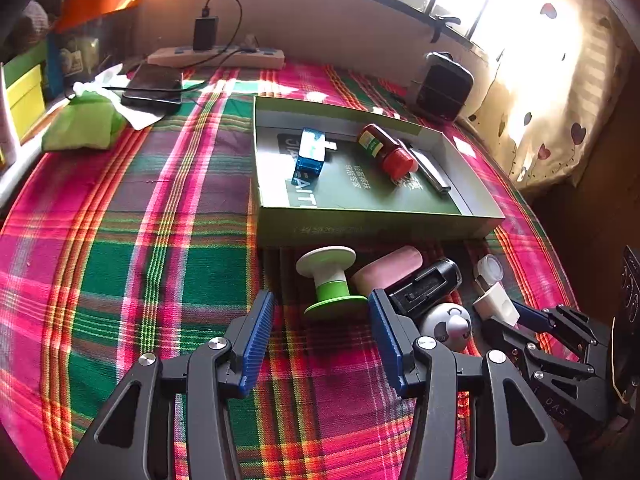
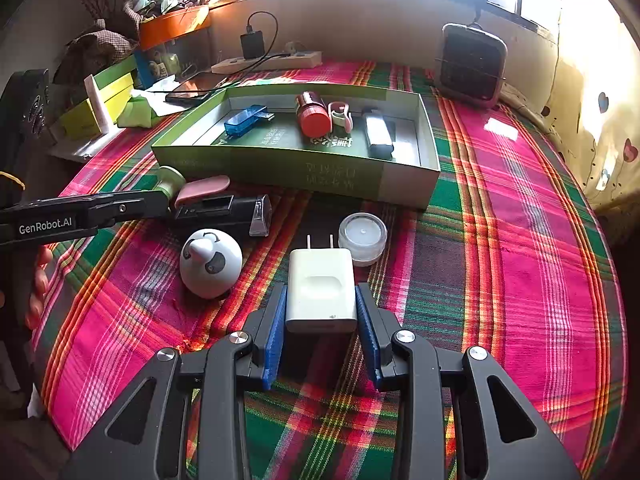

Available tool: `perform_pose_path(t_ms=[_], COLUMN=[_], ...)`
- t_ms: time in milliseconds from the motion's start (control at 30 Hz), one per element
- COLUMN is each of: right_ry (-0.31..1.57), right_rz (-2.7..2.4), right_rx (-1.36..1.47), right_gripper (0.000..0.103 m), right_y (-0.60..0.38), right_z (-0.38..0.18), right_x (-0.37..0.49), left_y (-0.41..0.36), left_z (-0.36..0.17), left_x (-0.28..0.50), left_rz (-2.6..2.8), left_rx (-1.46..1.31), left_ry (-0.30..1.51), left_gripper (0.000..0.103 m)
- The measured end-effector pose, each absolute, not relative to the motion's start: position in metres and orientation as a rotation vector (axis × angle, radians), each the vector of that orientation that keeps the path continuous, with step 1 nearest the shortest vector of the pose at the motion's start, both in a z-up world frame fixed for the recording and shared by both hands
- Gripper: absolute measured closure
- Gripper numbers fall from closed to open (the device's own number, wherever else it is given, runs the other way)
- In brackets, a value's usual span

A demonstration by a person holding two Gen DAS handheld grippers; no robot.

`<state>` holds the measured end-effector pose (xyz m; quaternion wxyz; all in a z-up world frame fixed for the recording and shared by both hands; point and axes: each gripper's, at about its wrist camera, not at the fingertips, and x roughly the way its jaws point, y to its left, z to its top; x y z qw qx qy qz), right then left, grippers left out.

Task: Organize rigid objects
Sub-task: 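Grasp the green-and-white spool with the left tool while the right tool holds the charger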

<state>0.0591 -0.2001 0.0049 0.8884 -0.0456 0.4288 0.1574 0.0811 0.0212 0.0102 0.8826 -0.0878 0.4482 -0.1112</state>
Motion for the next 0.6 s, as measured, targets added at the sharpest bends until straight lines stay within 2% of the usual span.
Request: perform_pose_path(t_ms=[600], right_ry=[0.891], right_rz=[0.328], right_rx=[-0.092], right_gripper=[0.068], right_y=[-0.201], right_z=[0.005], right_x=[0.06], left_y=[0.013], left_z=[0.006], left_x=[0.094], left_rz=[-0.211], left_rx=[-0.16], left_ry=[0.934], left_gripper=[0.055])
